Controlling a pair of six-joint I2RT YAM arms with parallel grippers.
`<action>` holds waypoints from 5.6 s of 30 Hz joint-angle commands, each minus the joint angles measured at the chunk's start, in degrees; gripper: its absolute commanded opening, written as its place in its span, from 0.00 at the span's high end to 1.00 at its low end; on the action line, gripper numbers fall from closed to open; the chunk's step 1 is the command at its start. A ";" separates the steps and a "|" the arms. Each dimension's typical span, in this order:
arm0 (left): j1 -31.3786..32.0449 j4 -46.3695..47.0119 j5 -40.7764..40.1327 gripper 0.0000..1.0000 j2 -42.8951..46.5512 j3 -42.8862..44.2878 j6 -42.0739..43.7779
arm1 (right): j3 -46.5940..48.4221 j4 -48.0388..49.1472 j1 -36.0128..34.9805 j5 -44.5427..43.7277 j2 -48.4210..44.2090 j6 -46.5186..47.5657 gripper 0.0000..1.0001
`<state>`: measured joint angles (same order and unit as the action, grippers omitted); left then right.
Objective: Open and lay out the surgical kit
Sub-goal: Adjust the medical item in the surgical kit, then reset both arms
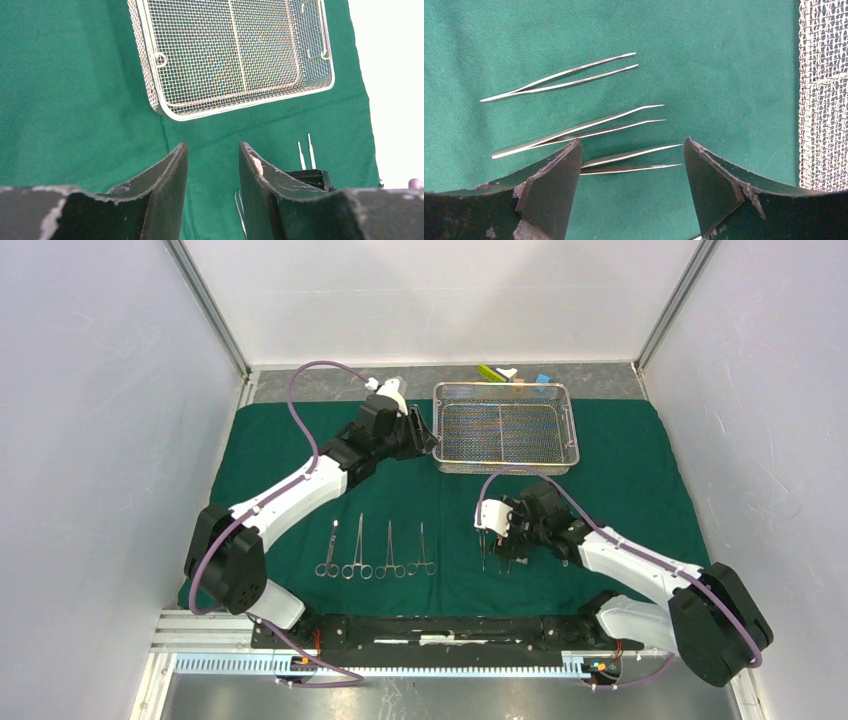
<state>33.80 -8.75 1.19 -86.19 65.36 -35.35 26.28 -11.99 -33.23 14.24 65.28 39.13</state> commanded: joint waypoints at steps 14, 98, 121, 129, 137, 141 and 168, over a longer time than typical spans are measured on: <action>-1.06 2.95 1.97 0.50 -0.08 0.03 -2.98 | 0.84 -1.99 -4.76 -2.98 -2.24 2.83 0.18; -2.21 4.01 4.39 0.42 -0.25 -0.06 -5.35 | 3.64 -10.86 -8.60 -5.14 -2.69 7.27 0.17; -4.36 1.88 -0.52 0.11 2.90 1.94 3.67 | 12.88 -0.93 4.79 3.34 -4.48 -5.31 0.13; -5.59 1.04 -12.43 0.00 5.92 4.51 13.19 | 14.43 7.02 12.54 -0.74 -5.06 -16.07 0.09; -5.68 6.94 -24.90 0.00 12.51 1.13 28.08 | 18.84 7.38 20.59 -8.13 -7.17 -23.35 0.02; -6.77 5.61 -24.92 0.00 17.06 -2.30 30.79 | 22.66 5.30 23.74 -9.38 -6.10 -26.13 0.02; -10.87 -1.80 -23.06 0.00 44.89 -20.60 39.11 | 9.62 16.03 25.42 -8.59 -22.58 -22.72 0.02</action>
<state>23.22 -11.94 -22.31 -42.46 45.36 3.49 35.03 0.62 -8.08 3.62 43.42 14.85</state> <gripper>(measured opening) 0.994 0.979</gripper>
